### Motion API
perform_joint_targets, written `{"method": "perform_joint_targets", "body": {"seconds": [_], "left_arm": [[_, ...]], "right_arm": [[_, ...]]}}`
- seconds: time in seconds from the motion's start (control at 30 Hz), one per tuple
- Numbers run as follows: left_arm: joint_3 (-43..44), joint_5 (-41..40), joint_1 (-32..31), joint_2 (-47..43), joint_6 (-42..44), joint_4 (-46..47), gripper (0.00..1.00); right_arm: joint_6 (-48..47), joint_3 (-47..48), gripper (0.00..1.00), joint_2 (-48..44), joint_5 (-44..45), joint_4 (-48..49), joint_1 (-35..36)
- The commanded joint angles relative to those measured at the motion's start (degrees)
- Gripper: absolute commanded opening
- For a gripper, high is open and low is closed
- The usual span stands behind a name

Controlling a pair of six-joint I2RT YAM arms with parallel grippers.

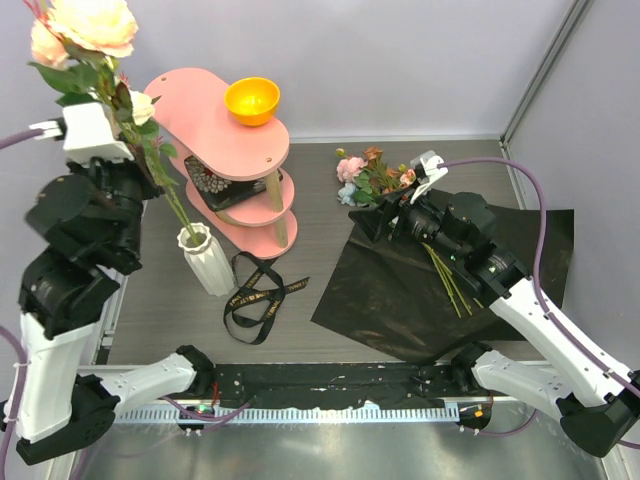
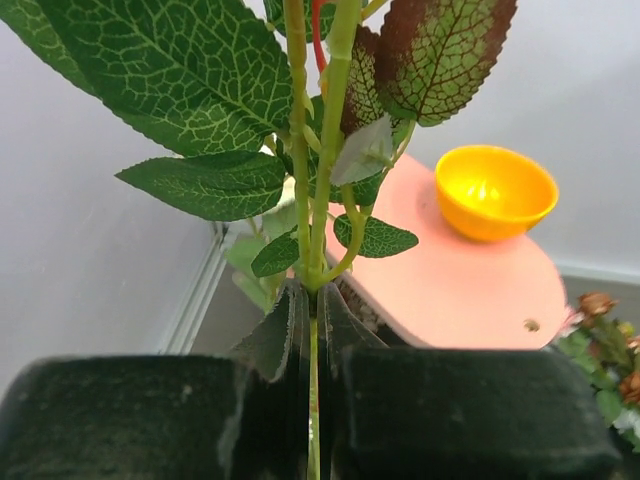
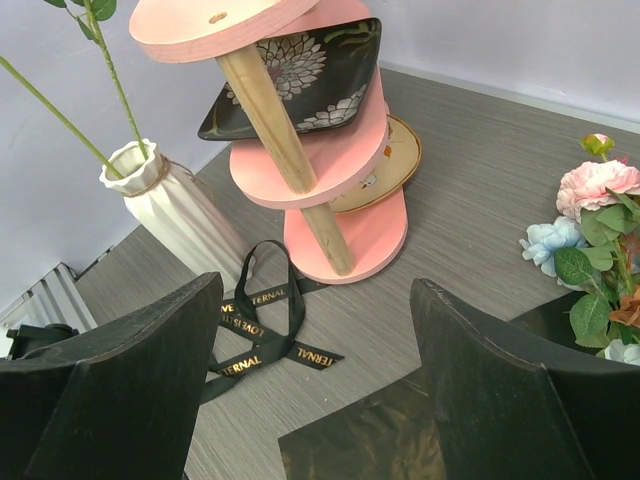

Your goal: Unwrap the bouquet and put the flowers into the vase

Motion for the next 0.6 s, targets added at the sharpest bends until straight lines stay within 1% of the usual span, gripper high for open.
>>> {"method": "perform_joint_targets", "body": {"seconds": [0.0,0.03,0.1,0.13,0.2,0.23,0.27,0.3,0.33,0.4,0.43,0.47,0.5,0.53,0.57], "left_arm": [[-9.1,-8.4,0.1,-3.4,-4.6,8.1,0.00],[-13.2,-9.1,0.1,-4.2,-4.7,9.4,0.00],[-16.6,-10.4,0.1,-5.8,-5.5,12.2,0.00],[-18.7,-12.0,0.1,-6.2,-6.4,12.2,0.00],[-20.0,-13.1,0.1,-6.4,-9.0,11.0,0.00],[-21.0,-13.5,0.1,-6.5,-9.7,10.4,0.06],[-21.4,-13.7,0.2,-6.6,-11.0,9.2,0.13],[-21.8,-13.7,0.1,-6.7,-11.4,8.6,0.23],[-22.4,-13.7,0.1,-7.1,-12.0,8.0,0.44],[-22.6,-13.7,0.2,-7.7,-13.4,6.1,0.58],[-22.6,-13.6,0.1,-8.4,-13.7,5.6,0.64],[-22.6,-12.9,0.1,-8.9,-13.8,5.0,0.66],[-22.4,-12.5,0.1,-9.4,-14.6,4.6,0.68],[-22.4,-12.1,0.1,-10.7,-15.0,4.2,0.71],[-22.3,-10.2,0.2,-11.4,-15.4,3.2,0.73]], "right_arm": [[0.2,0.1,0.82,-0.7,-0.1,2.6,-0.1],[0.2,0.0,0.81,-0.5,0.0,2.6,-0.1],[0.3,-0.2,0.81,-1.0,0.0,2.6,-0.1],[0.2,-0.3,0.82,-0.9,-0.1,2.6,0.0],[0.3,-0.4,0.82,-1.1,0.1,2.5,-0.1],[0.3,-0.4,0.82,-1.1,0.2,2.4,-0.2],[0.4,-0.4,0.81,-1.0,0.2,2.0,-0.1],[0.6,-0.3,0.82,-0.9,1.1,1.8,-0.1],[0.4,-0.2,0.82,-0.5,1.6,1.3,-0.1],[-0.4,0.8,0.82,0.9,3.5,-1.7,-0.1],[-0.9,1.4,0.82,1.6,6.2,-3.1,-0.1],[-1.7,3.3,0.82,2.4,8.3,-7.2,-0.1],[-3.4,4.7,0.82,5.1,10.5,-9.6,-0.2],[-4.5,6.1,0.81,6.7,15.9,-12.4,-0.4],[-5.5,9.0,0.81,8.8,17.7,-17.5,-1.0]]}}
